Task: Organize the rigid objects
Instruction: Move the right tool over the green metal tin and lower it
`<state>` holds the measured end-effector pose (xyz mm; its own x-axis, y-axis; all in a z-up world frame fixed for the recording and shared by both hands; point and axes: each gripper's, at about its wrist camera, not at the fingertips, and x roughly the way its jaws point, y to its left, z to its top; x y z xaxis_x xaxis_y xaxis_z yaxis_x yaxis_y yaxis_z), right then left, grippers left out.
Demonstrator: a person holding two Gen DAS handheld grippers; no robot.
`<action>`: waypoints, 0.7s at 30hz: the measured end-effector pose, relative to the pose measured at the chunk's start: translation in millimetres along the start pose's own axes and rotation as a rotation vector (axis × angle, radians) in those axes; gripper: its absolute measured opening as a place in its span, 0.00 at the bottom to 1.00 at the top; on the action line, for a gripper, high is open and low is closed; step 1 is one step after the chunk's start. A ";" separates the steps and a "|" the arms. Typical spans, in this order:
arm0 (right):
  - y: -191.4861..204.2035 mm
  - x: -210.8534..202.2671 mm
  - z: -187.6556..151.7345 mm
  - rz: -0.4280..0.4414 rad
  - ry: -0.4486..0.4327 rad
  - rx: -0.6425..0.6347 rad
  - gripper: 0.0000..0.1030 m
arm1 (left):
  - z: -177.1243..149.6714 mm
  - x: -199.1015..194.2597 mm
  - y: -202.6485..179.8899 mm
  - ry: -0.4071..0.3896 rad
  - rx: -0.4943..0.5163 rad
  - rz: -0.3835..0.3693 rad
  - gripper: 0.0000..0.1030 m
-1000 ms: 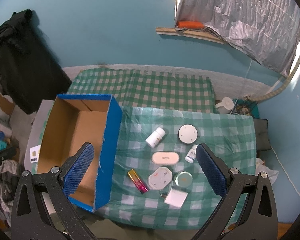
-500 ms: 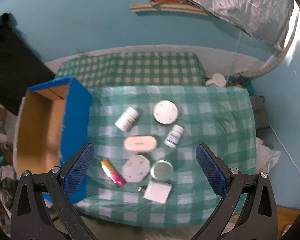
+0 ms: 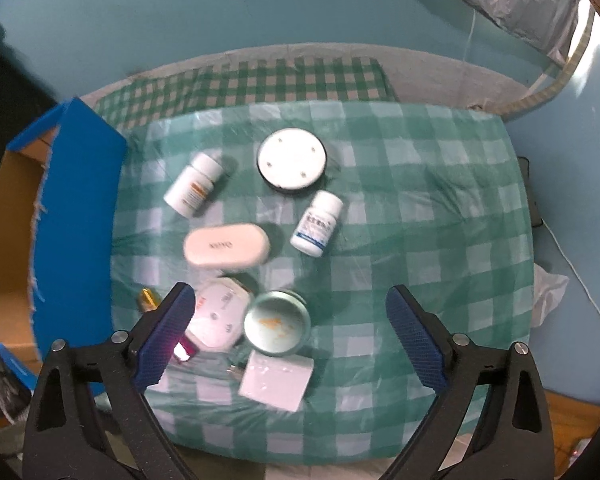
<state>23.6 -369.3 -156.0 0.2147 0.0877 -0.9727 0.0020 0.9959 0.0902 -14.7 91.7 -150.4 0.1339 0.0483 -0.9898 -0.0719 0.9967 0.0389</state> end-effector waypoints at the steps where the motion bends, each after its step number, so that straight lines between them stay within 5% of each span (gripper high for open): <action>1: -1.6 3.2 -1.8 -0.001 0.005 0.000 0.93 | -0.3 3.6 -0.2 0.005 0.000 0.001 0.97; 13: 1.0 29.9 -12.6 -0.003 0.048 -0.059 0.80 | -2.2 29.1 -3.1 0.039 0.007 -0.001 0.74; 21: 7.8 44.8 -16.3 -0.013 0.063 -0.102 0.67 | -2.3 48.7 1.6 0.096 0.008 0.017 0.48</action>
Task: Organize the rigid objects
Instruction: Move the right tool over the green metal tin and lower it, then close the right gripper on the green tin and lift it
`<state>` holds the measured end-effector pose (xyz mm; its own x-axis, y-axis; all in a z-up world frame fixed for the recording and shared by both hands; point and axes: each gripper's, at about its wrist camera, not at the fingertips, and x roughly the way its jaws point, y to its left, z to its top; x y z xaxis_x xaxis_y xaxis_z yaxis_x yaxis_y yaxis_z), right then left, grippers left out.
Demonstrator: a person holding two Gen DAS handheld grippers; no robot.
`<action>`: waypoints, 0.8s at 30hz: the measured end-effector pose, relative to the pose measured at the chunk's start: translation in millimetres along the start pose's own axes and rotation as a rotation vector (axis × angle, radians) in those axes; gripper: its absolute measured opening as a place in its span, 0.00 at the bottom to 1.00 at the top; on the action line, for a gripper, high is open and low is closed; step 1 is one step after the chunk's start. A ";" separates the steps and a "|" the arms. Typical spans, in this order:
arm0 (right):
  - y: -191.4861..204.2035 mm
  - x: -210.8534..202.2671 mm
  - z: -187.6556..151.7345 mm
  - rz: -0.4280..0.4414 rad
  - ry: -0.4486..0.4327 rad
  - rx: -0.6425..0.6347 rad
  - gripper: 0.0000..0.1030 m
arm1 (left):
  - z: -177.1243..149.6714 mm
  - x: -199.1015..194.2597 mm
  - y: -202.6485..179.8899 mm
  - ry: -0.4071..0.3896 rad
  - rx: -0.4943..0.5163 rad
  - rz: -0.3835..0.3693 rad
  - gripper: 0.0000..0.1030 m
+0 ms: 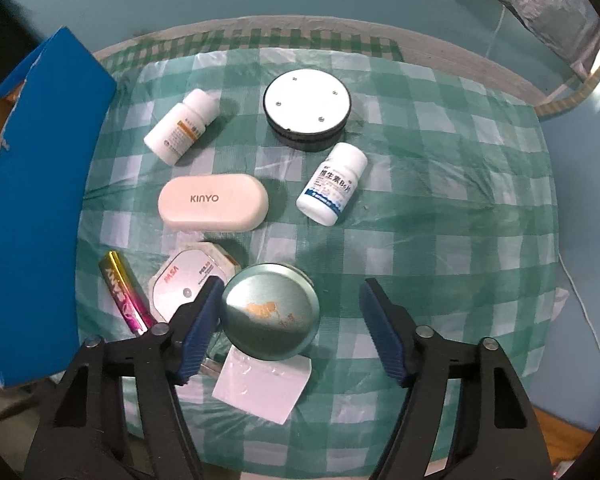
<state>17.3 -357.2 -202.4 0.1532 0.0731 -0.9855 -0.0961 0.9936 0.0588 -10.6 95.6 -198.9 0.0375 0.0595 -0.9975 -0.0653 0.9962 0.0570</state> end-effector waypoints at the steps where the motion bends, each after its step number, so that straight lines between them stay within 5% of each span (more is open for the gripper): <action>1: 0.5 1.4 -0.1 0.005 0.001 -0.004 0.64 | 0.0 2.5 1.2 0.010 0.001 0.001 0.45; 9: 0.3 9.5 1.8 0.037 0.016 0.017 0.45 | 1.0 7.2 7.4 0.025 0.029 -0.057 0.29; 24: 4.1 -4.0 9.8 0.024 -0.017 0.024 0.43 | 4.9 1.2 6.2 0.026 0.047 -0.084 0.07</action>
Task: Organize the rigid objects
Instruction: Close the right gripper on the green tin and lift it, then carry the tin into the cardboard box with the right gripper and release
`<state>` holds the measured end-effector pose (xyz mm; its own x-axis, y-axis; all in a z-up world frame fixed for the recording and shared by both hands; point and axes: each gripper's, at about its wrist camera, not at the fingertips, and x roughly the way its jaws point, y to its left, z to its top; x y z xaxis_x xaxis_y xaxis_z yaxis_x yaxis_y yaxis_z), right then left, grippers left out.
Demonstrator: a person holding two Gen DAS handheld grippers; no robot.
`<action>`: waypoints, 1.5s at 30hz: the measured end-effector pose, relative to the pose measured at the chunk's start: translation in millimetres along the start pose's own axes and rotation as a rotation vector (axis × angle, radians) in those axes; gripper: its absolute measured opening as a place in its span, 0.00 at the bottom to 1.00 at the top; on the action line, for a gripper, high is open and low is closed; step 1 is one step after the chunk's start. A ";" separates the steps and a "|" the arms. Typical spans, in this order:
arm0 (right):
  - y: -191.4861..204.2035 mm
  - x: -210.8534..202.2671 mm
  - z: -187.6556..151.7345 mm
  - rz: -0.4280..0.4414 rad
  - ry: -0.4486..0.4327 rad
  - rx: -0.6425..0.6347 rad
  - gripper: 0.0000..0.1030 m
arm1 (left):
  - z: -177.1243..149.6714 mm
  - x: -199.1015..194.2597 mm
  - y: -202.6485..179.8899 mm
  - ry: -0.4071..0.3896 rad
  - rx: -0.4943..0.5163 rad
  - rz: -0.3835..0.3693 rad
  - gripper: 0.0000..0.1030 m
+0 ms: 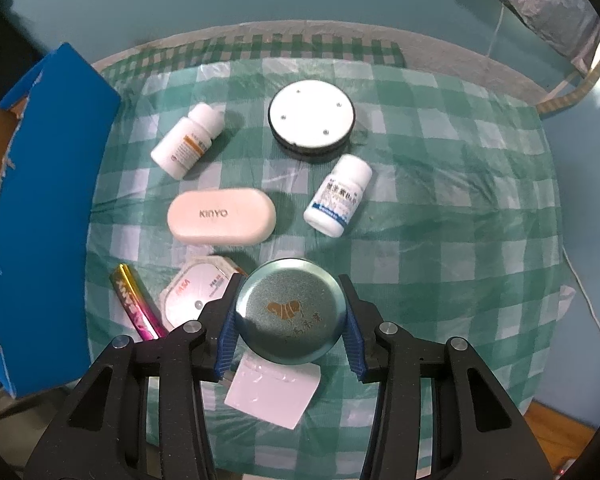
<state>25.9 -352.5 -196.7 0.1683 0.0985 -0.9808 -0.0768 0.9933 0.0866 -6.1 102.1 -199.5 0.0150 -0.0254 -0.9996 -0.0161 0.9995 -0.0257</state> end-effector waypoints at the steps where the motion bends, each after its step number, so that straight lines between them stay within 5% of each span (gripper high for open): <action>1: 0.0 -2.4 2.0 0.003 -0.001 -0.001 0.43 | 0.4 -1.2 -0.1 -0.002 0.001 0.001 0.07; 45: 113.2 -83.8 84.1 0.163 -0.112 -0.151 0.43 | -8.5 -20.6 -10.5 -0.003 0.015 -0.025 0.06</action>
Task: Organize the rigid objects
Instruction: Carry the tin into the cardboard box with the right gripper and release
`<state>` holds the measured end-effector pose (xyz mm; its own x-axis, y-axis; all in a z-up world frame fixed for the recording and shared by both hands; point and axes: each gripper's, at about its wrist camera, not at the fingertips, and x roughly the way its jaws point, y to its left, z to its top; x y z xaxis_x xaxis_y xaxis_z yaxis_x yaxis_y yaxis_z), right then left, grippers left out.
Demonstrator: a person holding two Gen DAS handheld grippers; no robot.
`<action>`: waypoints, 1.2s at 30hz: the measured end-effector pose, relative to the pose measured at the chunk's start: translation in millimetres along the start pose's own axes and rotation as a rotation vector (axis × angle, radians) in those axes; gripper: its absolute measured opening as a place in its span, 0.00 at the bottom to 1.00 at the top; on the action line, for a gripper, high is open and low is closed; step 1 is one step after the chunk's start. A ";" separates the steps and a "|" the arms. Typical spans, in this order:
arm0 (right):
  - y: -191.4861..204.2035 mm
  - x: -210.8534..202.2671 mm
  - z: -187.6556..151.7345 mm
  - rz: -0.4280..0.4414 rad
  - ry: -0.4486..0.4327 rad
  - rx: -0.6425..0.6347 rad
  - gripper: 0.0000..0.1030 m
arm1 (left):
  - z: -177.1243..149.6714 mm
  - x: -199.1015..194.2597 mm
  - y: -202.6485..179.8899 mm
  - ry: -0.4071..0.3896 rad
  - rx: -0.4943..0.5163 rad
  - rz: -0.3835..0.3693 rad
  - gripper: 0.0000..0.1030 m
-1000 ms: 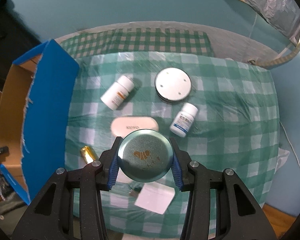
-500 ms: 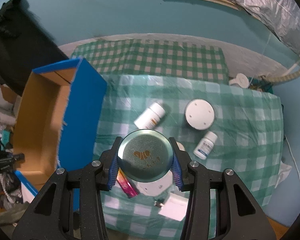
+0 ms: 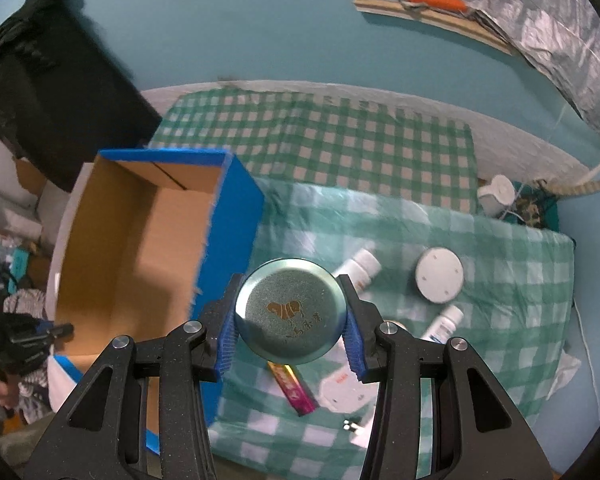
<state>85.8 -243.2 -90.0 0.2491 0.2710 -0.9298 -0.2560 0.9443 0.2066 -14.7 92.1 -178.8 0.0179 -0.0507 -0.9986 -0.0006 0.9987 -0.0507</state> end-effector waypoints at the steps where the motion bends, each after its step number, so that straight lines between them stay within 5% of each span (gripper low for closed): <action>1: 2.7 -0.1 2.2 0.003 -0.003 -0.004 0.43 | 0.1 -0.5 1.2 -0.001 -0.001 -0.004 0.06; 18: 79.8 37.4 50.0 0.036 0.017 -0.156 0.43 | -0.9 -0.2 3.1 -0.003 0.006 -0.011 0.06; 36: 98.1 99.2 62.0 -0.008 0.108 -0.212 0.43 | -1.8 -2.3 6.4 -0.002 0.000 -0.028 0.06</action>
<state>143.3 -112.1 -143.1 0.1535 0.2316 -0.9606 -0.4473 0.8831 0.1415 -16.5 98.6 -176.8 0.0199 -0.0791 -0.9967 0.0001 0.9969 -0.0791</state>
